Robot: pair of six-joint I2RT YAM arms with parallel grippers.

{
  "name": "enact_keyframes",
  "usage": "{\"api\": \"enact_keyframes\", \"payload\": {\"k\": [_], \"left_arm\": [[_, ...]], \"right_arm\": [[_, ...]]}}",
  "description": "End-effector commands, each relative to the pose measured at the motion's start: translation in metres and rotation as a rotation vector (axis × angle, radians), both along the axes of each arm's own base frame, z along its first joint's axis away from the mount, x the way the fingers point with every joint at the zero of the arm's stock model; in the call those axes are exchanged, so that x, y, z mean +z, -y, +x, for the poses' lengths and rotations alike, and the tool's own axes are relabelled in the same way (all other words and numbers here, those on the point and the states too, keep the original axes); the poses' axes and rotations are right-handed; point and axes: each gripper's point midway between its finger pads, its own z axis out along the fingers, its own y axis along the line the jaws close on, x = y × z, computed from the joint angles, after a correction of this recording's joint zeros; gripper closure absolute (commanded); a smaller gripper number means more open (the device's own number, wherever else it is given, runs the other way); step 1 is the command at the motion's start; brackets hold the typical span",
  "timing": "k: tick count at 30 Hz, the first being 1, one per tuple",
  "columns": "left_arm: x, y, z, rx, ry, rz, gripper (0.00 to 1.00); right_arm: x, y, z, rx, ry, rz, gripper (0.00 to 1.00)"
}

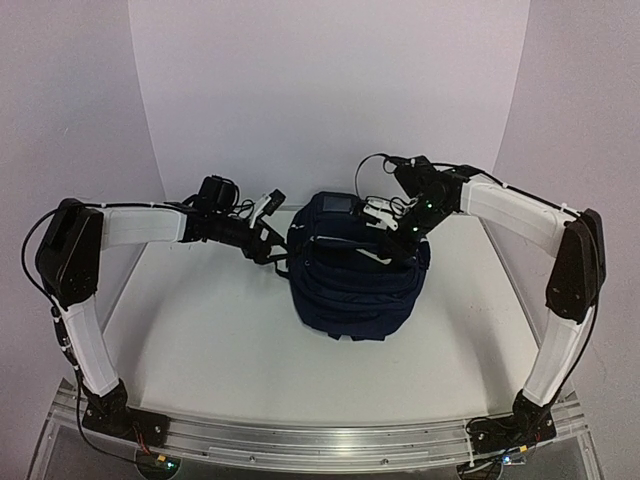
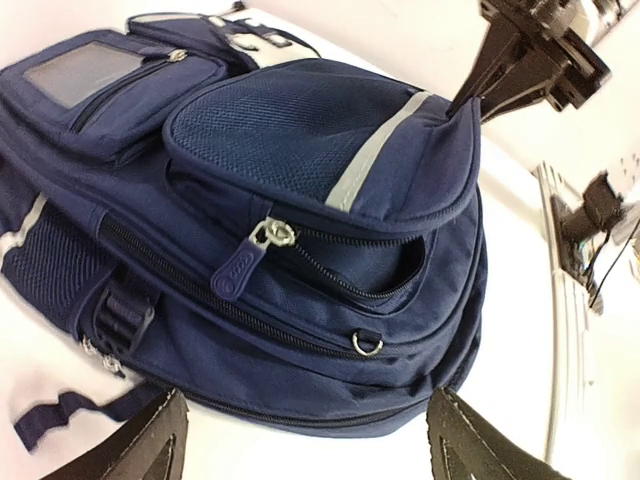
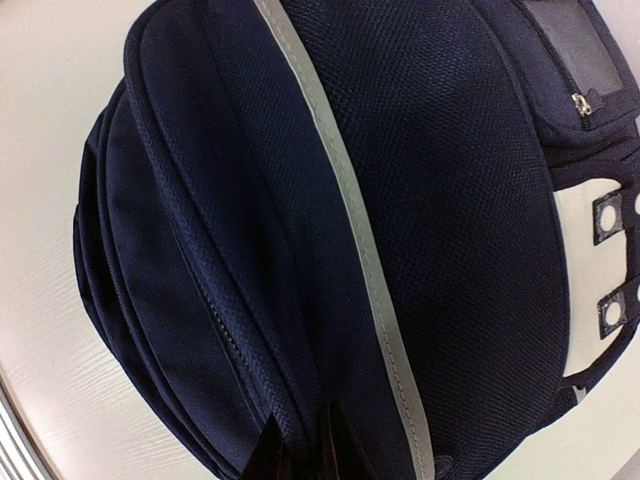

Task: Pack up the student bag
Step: Zip the student bag at the center of the board.

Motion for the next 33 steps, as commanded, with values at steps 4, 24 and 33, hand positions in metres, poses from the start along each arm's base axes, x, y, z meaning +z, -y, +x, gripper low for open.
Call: {"api": "enact_keyframes", "payload": {"k": [4, 24, 33], "left_arm": [[0.021, 0.018, 0.012, -0.154, 0.233, -0.051, 0.23], [-0.009, 0.053, 0.024, -0.289, 0.25, -0.028, 0.37], [-0.006, 0.057, 0.018, -0.298, 0.257, -0.03, 0.61]], "right_arm": [[-0.031, 0.015, -0.023, 0.005, -0.13, -0.092, 0.92], [-0.035, 0.015, -0.022, -0.028, -0.151, -0.093, 0.96], [-0.035, 0.015, -0.022, -0.034, -0.156, -0.091, 0.97]]}}
